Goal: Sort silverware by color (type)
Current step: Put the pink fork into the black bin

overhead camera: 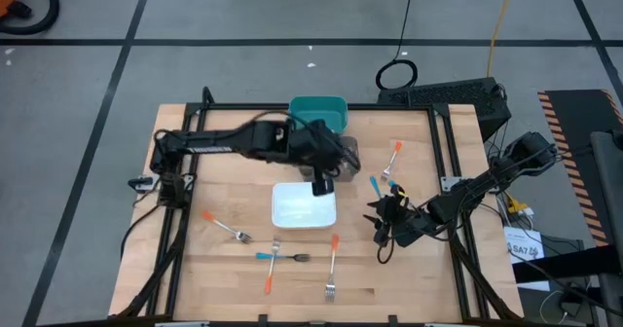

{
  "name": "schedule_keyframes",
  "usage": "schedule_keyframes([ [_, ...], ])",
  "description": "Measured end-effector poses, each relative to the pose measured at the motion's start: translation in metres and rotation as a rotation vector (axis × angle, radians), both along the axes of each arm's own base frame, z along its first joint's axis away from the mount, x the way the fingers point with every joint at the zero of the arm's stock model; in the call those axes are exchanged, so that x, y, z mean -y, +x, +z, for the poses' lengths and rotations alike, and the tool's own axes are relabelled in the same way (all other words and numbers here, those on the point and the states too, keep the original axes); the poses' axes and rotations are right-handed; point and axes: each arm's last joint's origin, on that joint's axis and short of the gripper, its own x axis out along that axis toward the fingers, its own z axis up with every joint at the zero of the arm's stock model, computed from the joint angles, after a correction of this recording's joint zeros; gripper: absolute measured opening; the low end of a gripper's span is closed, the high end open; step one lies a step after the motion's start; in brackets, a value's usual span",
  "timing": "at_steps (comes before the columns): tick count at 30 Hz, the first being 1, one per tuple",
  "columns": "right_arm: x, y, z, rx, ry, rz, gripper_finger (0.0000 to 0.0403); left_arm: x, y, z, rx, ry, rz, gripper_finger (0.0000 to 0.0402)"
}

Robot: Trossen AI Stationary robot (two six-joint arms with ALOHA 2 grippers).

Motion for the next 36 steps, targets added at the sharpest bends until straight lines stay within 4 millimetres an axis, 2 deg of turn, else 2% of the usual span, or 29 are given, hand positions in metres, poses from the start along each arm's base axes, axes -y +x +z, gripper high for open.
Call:
schedule_keyframes([
  [6,0.003,0.000,0.002,-0.017,-0.049,0.032,0.0169,-0.006,-0.020,0.030,0.112,0.026,0.049,0.0025],
  [11,0.004,-0.001,0.009,-0.007,-0.079,0.070,0.0169,-0.006,-0.028,0.028,0.171,0.046,0.100,0.0025],
  [15,0.006,-0.003,0.017,0.011,-0.097,0.097,0.0169,-0.007,-0.033,0.007,0.257,0.055,0.137,0.0025],
  [24,0.012,-0.015,0.032,0.028,-0.108,0.112,0.0169,-0.020,-0.077,-0.068,0.568,-0.024,0.257,0.0025],
  [30,0.016,-0.021,0.038,0.035,-0.129,0.094,0.0169,-0.032,-0.096,-0.117,0.782,-0.114,0.357,0.0025],
  [34,0.017,-0.022,0.037,0.027,-0.152,0.082,0.0169,-0.037,-0.101,-0.143,0.775,-0.143,0.444,0.0026],
  [36,0.017,-0.022,0.037,0.024,-0.156,0.078,0.0169,-0.036,-0.099,-0.149,0.764,-0.160,0.457,0.0031],
])
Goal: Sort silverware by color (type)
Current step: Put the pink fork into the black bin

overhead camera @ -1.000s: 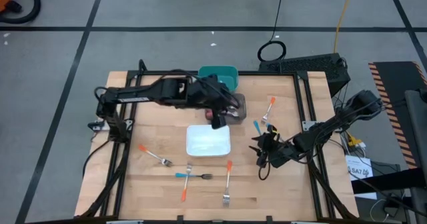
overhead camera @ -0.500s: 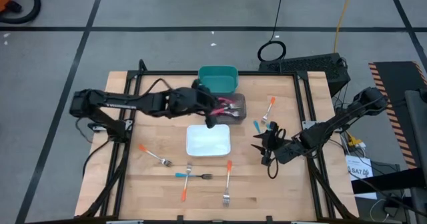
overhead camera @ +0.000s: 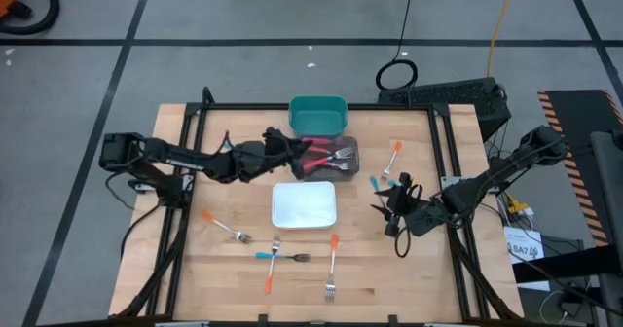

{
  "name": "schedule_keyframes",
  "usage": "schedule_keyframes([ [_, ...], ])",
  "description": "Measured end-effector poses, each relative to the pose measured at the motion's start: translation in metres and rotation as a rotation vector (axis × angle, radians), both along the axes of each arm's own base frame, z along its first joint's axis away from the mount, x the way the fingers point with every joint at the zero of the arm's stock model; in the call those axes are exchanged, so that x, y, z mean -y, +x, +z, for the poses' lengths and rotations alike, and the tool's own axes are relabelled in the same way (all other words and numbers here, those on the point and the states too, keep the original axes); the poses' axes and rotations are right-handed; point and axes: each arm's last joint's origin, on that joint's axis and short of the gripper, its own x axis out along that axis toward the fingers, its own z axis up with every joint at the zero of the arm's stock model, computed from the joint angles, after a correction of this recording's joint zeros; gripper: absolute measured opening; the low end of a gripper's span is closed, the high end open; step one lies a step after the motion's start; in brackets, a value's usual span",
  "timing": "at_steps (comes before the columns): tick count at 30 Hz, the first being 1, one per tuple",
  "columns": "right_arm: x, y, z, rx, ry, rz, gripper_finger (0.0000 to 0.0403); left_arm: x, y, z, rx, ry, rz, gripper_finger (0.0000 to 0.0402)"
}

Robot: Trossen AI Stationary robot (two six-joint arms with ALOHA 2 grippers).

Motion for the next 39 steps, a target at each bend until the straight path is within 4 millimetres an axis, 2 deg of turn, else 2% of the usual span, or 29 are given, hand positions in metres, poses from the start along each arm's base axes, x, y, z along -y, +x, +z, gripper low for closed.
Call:
schedule_keyframes([
  [12,0.002,0.000,0.000,0.016,-0.050,-0.052,0.0169,0.005,0.026,-0.044,-0.009,-0.047,0.085,0.0043],
  [20,0.002,-0.001,-0.001,0.004,-0.058,-0.051,0.0169,0.002,0.043,-0.060,-0.030,-0.051,0.211,0.0045],
  [29,0.003,-0.002,-0.002,-0.006,-0.065,-0.052,0.0169,0.002,0.064,-0.069,-0.064,-0.037,0.216,0.0046],
  [39,0.003,-0.002,-0.002,-0.009,-0.068,-0.053,0.0169,0.002,0.080,-0.064,-0.266,-0.036,0.219,0.0047],
])
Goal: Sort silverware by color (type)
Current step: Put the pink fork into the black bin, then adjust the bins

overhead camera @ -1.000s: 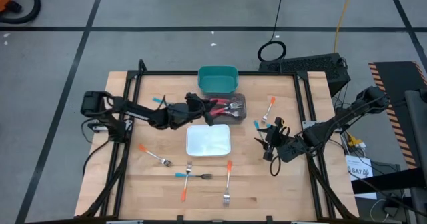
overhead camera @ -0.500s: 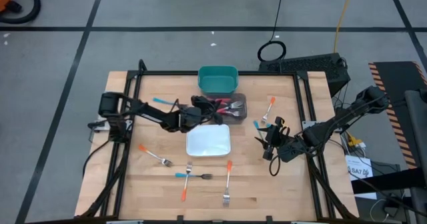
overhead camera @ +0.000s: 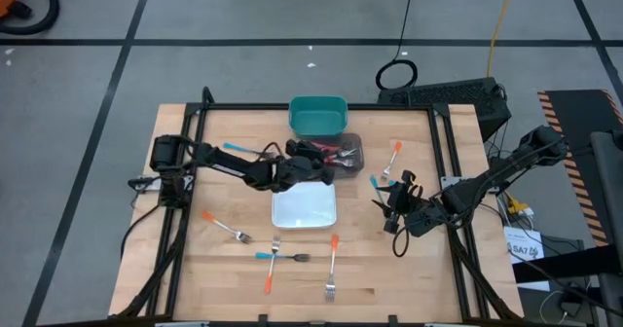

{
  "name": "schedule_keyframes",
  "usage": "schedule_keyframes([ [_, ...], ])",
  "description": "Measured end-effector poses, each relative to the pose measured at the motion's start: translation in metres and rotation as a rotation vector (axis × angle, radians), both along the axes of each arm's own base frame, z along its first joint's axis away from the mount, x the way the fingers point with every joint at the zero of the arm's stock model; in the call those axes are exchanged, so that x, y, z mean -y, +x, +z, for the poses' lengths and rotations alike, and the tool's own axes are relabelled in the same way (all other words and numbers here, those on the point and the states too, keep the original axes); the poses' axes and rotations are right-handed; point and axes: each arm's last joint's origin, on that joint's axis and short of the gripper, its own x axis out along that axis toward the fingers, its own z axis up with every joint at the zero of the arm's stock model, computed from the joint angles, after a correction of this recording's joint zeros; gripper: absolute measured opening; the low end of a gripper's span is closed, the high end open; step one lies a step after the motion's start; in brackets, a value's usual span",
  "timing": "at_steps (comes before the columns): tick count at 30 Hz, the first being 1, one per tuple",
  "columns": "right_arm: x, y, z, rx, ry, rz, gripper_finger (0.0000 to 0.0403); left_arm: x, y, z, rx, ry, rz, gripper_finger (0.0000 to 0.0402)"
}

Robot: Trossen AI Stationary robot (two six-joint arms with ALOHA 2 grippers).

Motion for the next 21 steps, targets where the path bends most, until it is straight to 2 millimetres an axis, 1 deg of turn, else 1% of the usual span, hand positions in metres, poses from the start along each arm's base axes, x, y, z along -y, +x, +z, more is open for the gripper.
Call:
schedule_keyframes([
  [4,0.000,0.000,0.000,0.001,0.002,-0.001,0.0169,0.000,0.006,0.005,-0.099,-0.021,-0.032,0.0050],
  [6,0.000,0.000,0.000,0.002,0.003,-0.002,0.0169,0.001,0.009,0.009,-0.126,-0.033,-0.048,0.0063],
  [10,0.000,0.000,0.000,0.003,0.005,-0.004,0.0169,0.000,0.012,0.016,-0.177,-0.059,-0.035,0.0112],
  [15,0.000,0.000,0.000,0.003,0.006,-0.003,0.0169,0.002,0.010,0.015,-0.229,-0.053,-0.005,0.0170],
  [18,0.000,0.000,0.000,0.003,0.007,-0.002,0.0169,0.010,0.008,0.020,-0.255,-0.023,-0.028,0.0184],
  [19,0.000,0.000,0.000,0.003,0.007,-0.002,0.0169,0.013,0.007,0.024,-0.256,-0.009,-0.044,0.0185],
  [21,0.000,0.000,0.000,0.000,0.007,-0.001,0.0169,0.021,0.000,0.035,-0.303,0.016,-0.080,0.0186],
])
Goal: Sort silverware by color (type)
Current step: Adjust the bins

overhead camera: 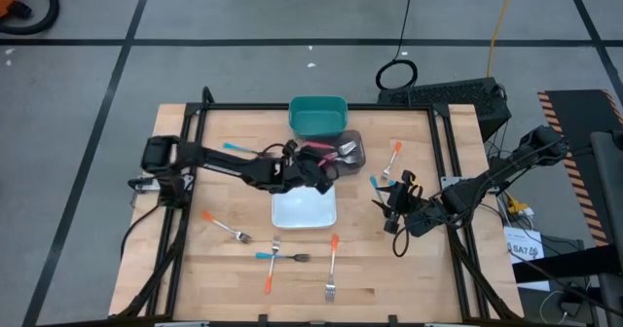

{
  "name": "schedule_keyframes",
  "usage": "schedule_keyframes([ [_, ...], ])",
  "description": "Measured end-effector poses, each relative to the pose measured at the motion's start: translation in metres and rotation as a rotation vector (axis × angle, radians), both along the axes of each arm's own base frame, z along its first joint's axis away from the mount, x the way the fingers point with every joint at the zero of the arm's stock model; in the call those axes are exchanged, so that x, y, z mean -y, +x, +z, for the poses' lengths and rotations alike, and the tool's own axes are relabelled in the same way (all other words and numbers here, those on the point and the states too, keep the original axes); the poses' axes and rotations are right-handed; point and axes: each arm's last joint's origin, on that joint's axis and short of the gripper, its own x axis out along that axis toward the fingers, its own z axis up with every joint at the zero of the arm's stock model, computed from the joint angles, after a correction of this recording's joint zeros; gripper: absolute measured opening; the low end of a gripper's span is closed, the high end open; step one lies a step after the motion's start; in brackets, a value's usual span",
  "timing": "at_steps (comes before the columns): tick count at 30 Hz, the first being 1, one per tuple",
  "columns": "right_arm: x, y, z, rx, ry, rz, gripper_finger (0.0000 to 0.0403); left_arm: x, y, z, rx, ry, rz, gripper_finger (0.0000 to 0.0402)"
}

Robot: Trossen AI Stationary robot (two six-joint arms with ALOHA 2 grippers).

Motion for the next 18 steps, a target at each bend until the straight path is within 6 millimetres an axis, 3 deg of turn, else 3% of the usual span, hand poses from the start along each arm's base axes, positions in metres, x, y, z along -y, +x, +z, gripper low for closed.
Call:
schedule_keyframes([
  [7,0.000,-0.001,-0.001,-0.016,-0.010,0.004,0.0169,0.033,-0.040,0.040,-0.101,-0.003,-0.043,0.0186],
  [13,0.002,0.001,-0.006,-0.007,-0.049,-0.075,0.0169,0.066,-0.092,0.045,-0.262,0.057,0.102,0.0186],
  [18,0.012,0.008,-0.015,-0.028,-0.103,-0.187,0.0157,0.093,-0.117,0.038,-0.311,0.048,0.132,0.0186],
])
